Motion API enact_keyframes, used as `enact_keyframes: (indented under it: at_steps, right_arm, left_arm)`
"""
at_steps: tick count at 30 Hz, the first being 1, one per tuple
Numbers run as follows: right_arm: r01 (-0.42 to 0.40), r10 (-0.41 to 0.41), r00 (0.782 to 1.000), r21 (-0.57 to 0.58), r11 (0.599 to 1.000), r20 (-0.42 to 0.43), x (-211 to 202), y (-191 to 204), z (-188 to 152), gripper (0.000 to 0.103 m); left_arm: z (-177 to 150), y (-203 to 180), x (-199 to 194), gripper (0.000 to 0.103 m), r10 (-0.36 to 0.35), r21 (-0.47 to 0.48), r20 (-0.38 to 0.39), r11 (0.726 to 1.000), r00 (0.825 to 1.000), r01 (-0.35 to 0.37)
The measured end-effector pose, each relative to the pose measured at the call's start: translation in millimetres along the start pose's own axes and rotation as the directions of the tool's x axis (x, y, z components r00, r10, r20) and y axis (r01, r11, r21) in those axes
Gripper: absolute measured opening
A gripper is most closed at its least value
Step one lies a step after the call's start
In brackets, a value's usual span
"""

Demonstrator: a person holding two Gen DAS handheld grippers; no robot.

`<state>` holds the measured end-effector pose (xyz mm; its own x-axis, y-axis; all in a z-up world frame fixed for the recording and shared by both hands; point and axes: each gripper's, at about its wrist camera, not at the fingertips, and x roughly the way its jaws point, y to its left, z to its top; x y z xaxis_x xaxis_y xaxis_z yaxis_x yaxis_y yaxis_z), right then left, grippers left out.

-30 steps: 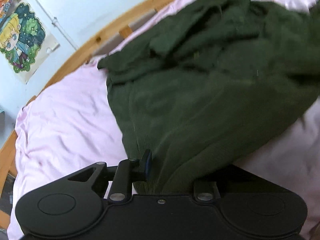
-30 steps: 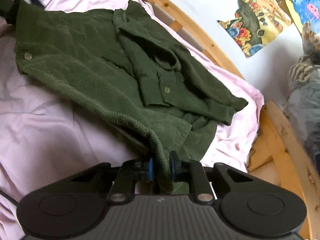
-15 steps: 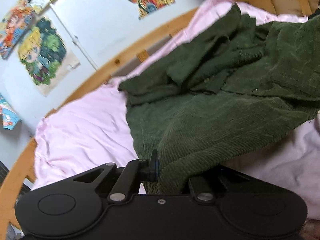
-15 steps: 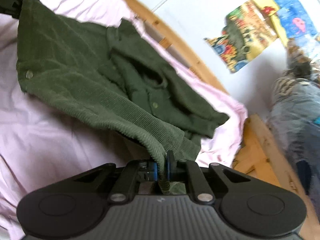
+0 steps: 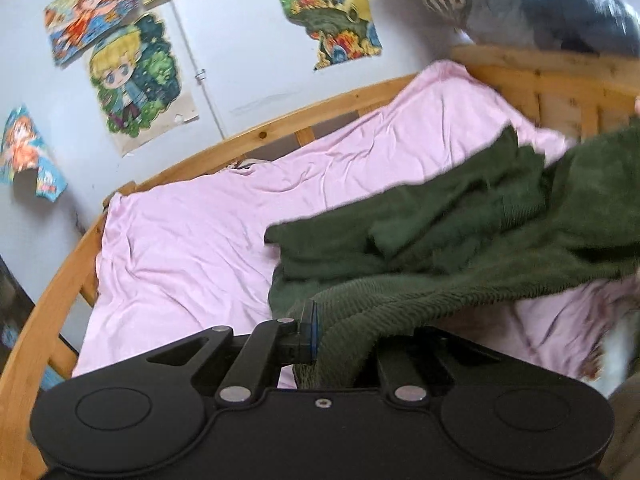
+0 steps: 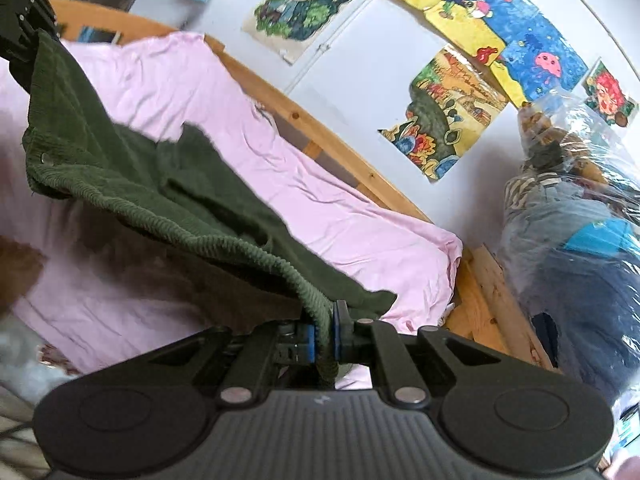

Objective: Fold large clothes

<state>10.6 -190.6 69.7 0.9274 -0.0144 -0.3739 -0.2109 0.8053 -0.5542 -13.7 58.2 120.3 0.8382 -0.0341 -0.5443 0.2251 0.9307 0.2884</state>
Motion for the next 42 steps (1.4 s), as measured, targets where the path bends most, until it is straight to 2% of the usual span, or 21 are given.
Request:
enact_keyframes:
  at_steps: [4, 7, 11, 17, 23, 26, 28, 29, 30, 31, 32, 33, 35, 36, 37, 38, 40, 42]
  right_arm:
    - [-0.019, 0.018, 1.0, 0.072, 0.997, 0.02, -4, -15, 8, 0.009]
    - [-0.002, 0.0, 1.0, 0.083, 0.997, 0.03, 15, -25, 14, 0.01]
    - [-0.043, 0.04, 0.999, 0.115, 0.992, 0.028, 65, -47, 19, 0.01]
    - [-0.055, 0.057, 0.998, 0.102, 0.993, -0.013, 144, -68, 22, 0.01]
    - [-0.057, 0.065, 0.995, 0.111, 0.992, -0.07, 221, -70, 15, 0.011]
    - [-0.072, 0.097, 0.99, 0.218, 0.973, -0.103, 259, -70, 8, 0.011]
    - [-0.101, 0.148, 0.983, 0.356, 0.929, -0.108, 282, -76, 0, 0.012]
    - [-0.115, 0.175, 0.98, 0.437, 0.892, -0.099, 291, -81, -5, 0.013]
    - [-0.127, 0.194, 0.977, 0.501, 0.856, -0.084, 297, -86, -9, 0.015]
    - [-0.14, 0.209, 0.976, 0.552, 0.822, -0.064, 300, -90, -12, 0.024]
    - [-0.149, 0.215, 0.976, 0.588, 0.795, -0.044, 300, -94, -16, 0.038]
    - [-0.153, 0.214, 0.976, 0.616, 0.773, -0.026, 298, -97, -19, 0.047]
    - [-0.16, 0.2, 0.98, 0.628, 0.762, 0.007, 288, -100, -24, 0.078]
    - [-0.161, 0.184, 0.983, 0.627, 0.762, 0.029, 282, -103, -27, 0.084]
    - [-0.166, 0.171, 0.984, 0.625, 0.762, 0.053, 273, -104, -30, 0.095]
    - [-0.176, 0.161, 0.984, 0.622, 0.763, 0.08, 263, -105, -33, 0.102]
    - [-0.18, 0.134, 0.984, 0.612, 0.77, 0.121, 247, -108, -39, 0.103]
    - [-0.191, 0.132, 0.981, 0.602, 0.775, 0.14, 232, -106, -47, 0.103]
  left_arm:
    - [22, 9, 3, 0.006, -0.023, -0.042, 0.005, 0.999, 1.0, 0.024]
    - [44, 15, 27, 0.006, -0.017, -0.017, -0.009, 1.0, 1.0, 0.017]
    - [73, 26, 85, 0.007, -0.028, -0.019, -0.091, 0.999, 0.995, 0.026]
    - [110, 37, 179, 0.008, -0.009, 0.029, -0.153, 0.999, 0.988, 0.014]
    - [123, 55, 285, 0.009, -0.079, -0.106, -0.281, 0.993, 0.956, 0.051]
    - [115, 61, 324, 0.012, -0.116, -0.17, -0.338, 0.984, 0.934, 0.061]
    - [107, 64, 339, 0.02, -0.142, -0.21, -0.357, 0.975, 0.923, 0.069]
    - [105, 67, 344, 0.028, -0.156, -0.235, -0.358, 0.969, 0.921, 0.073]
    - [104, 72, 345, 0.036, -0.17, -0.262, -0.352, 0.962, 0.921, 0.078]
    - [102, 76, 344, 0.041, -0.179, -0.286, -0.343, 0.955, 0.922, 0.079]
    - [100, 82, 341, 0.052, -0.184, -0.309, -0.331, 0.948, 0.926, 0.078]
    - [97, 85, 336, 0.069, -0.189, -0.324, -0.317, 0.942, 0.929, 0.08]
    - [89, 97, 320, 0.088, -0.192, -0.355, -0.257, 0.93, 0.947, 0.093]
    - [85, 101, 311, 0.094, -0.187, -0.366, -0.226, 0.926, 0.956, 0.095]
    - [79, 107, 300, 0.097, -0.184, -0.382, -0.185, 0.919, 0.965, 0.102]
    - [72, 113, 290, 0.101, -0.187, -0.399, -0.15, 0.91, 0.971, 0.114]
    - [55, 125, 270, 0.102, -0.192, -0.451, -0.09, 0.883, 0.977, 0.132]
    - [37, 134, 254, 0.102, -0.204, -0.497, -0.067, 0.856, 0.977, 0.144]
